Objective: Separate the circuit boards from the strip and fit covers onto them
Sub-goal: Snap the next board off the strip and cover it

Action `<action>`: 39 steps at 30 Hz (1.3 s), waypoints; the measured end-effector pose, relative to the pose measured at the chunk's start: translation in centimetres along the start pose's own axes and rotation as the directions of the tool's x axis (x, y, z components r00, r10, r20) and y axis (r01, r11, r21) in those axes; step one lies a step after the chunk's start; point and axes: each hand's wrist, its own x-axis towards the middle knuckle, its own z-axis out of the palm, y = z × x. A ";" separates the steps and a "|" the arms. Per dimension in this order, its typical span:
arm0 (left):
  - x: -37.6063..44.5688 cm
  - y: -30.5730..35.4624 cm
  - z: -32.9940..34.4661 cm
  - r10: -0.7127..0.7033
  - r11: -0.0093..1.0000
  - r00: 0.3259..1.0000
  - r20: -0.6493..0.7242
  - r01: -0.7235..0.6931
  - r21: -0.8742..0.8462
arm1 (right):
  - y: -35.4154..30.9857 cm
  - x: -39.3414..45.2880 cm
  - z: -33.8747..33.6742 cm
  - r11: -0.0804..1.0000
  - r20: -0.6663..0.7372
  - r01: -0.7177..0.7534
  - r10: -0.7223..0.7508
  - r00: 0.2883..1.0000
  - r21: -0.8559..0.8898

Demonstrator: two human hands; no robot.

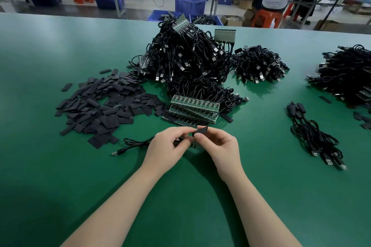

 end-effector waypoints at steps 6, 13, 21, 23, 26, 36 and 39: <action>0.1 -0.1 0.0 0.002 1.000 1.000 -0.001 -0.002 0.005 | 0.2 0.1 0.1 0.996 -0.042 0.017 -0.021 0.999 -0.088; 0.0 0.2 -0.1 0.023 1.000 1.000 -0.021 -0.024 -0.007 | 0.5 0.5 -0.3 0.998 -0.177 -0.030 0.040 0.983 0.061; 0.1 0.2 -0.1 0.026 0.998 0.998 -0.055 -0.023 0.052 | 0.6 0.4 0.0 0.998 -0.173 -0.013 0.025 0.985 0.068; 0.0 0.2 -0.1 0.022 0.997 0.997 -0.079 -0.016 0.075 | 0.6 0.3 -0.1 0.997 -0.176 -0.004 0.019 0.984 0.083; -0.1 0.4 -0.1 0.054 0.986 0.996 -0.076 -0.041 0.163 | 0.6 0.2 -0.1 0.998 -0.170 0.006 0.005 0.985 0.064; -0.2 0.6 -0.1 0.097 0.980 0.993 -0.074 -0.083 0.178 | 0.6 0.3 0.0 0.998 -0.130 0.025 -0.018 0.991 0.052; -0.1 0.6 -0.1 0.080 0.985 0.994 -0.080 -0.066 0.158 | 0.7 0.4 -0.1 0.999 -0.127 0.011 -0.006 0.992 0.041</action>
